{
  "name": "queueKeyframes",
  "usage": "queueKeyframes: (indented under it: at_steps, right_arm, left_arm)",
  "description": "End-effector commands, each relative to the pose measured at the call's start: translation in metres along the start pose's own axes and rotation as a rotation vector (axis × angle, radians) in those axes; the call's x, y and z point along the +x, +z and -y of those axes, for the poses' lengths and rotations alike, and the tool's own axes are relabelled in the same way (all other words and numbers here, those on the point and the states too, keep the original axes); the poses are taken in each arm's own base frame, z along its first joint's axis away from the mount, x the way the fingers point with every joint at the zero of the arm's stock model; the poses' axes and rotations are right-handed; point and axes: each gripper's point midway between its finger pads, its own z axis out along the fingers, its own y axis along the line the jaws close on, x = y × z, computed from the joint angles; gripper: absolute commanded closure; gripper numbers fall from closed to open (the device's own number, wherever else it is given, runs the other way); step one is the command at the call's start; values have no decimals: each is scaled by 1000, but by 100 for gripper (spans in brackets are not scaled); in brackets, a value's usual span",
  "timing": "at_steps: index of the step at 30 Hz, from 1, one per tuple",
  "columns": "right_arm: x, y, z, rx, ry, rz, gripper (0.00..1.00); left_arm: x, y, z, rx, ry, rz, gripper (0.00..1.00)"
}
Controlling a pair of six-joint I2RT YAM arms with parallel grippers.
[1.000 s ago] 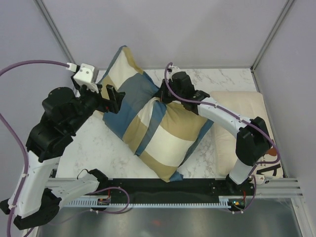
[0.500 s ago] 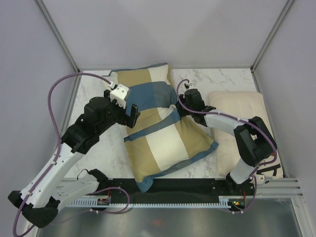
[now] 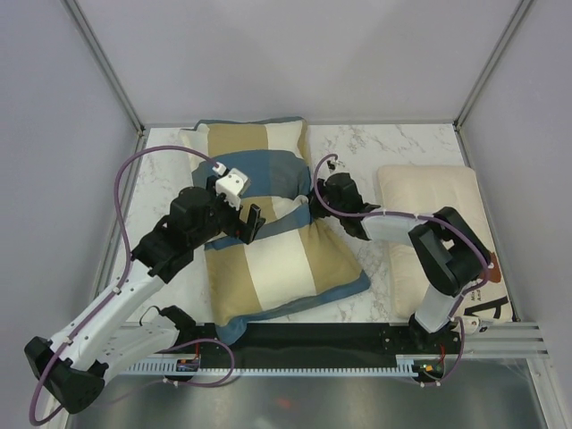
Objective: Remove the pillowcase from the pillow
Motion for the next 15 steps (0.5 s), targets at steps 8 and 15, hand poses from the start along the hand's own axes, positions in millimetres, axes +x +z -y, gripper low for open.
queueKeyframes:
  at_steps: [8, 15]
  right_arm:
    - [7, -38, -25, -10, -93, -13, 88]
    - [-8, -61, -31, -6, -141, 27, 61]
  left_arm:
    - [6, 15, -6, -27, 26, -15, 0]
    - [24, 29, 0, 7, 20, -105, 0]
